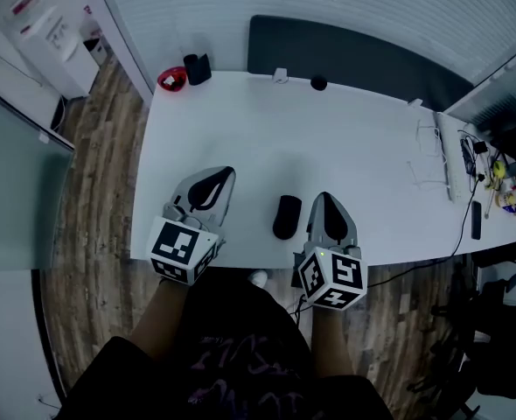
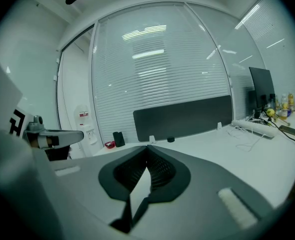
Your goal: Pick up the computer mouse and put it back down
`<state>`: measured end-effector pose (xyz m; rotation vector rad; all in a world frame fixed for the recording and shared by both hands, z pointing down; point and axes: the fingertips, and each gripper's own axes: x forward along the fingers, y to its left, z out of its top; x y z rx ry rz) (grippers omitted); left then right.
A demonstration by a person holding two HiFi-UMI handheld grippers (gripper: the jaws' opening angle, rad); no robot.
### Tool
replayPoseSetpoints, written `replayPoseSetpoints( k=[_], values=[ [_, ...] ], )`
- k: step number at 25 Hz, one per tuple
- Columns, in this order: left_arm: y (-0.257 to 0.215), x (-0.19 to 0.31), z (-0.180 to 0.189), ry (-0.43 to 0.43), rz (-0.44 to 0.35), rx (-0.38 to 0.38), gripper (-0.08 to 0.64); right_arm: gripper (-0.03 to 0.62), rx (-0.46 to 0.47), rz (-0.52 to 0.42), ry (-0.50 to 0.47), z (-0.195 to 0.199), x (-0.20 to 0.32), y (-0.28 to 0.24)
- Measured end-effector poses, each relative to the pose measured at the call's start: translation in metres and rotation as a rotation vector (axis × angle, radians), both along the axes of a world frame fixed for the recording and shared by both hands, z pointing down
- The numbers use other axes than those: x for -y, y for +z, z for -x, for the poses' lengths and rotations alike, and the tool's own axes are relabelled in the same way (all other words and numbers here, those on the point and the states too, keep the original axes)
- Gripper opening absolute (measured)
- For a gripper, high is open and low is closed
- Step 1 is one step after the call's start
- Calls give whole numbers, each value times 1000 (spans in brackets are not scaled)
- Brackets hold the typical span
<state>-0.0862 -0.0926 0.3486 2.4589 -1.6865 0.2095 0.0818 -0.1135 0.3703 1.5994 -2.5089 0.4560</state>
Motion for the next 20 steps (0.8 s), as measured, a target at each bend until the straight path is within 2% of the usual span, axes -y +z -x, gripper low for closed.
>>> replayPoseSetpoints(
  k=[14, 20],
  values=[
    [-72, -9, -4, -19, -162, 30, 0, 5, 12, -171, -53, -6, -6, -69],
    [-87, -14, -5, -17, -191, 50, 0, 5, 18, -217, -59, -8, -11, -89]
  ],
)
